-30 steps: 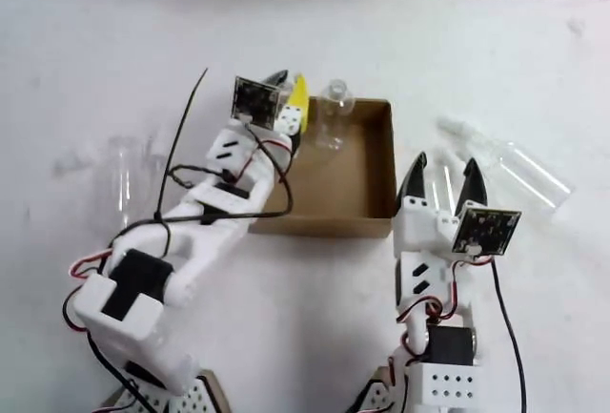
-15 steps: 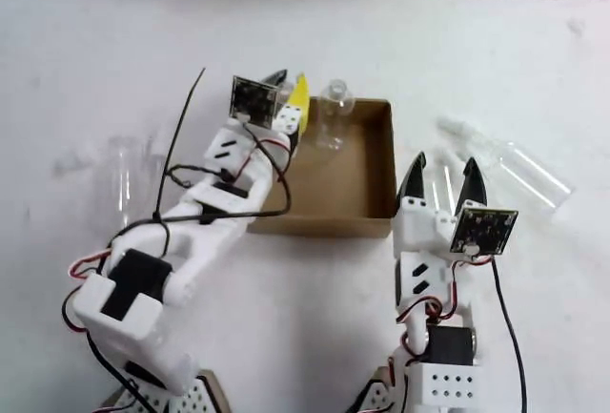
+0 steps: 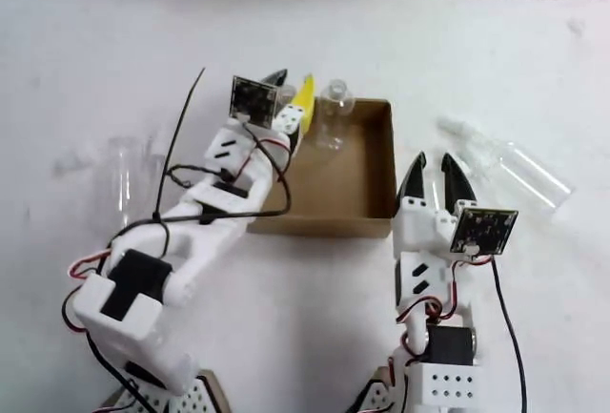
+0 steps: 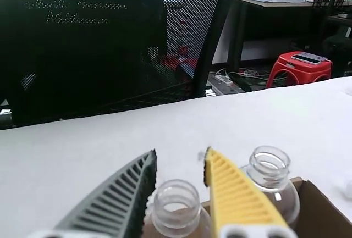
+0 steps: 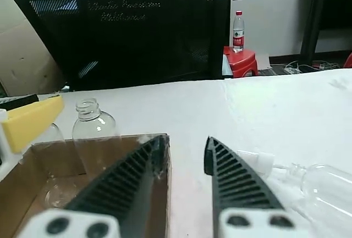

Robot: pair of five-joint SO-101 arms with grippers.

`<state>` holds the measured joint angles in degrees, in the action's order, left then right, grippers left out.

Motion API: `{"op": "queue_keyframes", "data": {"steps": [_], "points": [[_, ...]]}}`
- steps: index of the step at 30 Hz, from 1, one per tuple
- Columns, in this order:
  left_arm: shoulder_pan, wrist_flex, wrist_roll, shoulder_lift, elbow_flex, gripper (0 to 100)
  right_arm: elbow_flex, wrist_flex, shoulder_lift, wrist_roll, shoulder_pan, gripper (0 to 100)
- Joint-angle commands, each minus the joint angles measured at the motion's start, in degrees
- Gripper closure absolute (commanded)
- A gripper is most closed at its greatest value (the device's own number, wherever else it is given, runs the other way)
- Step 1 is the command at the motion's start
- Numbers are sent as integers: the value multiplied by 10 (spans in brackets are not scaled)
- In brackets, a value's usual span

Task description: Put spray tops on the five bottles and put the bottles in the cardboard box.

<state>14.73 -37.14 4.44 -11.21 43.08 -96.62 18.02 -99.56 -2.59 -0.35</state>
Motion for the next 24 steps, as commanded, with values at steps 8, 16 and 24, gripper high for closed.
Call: {"op": "queue_keyframes", "data": {"steps": [8,16,24], "points": [[-4,32,2,233,67,861,-4,-15,2,9,-5,907],[-25,352,144,504,70,860,-4,-15,3,10,-3,907],[-116,732,115,790,66,858,-4,-10,3,10,-4,907]]}}
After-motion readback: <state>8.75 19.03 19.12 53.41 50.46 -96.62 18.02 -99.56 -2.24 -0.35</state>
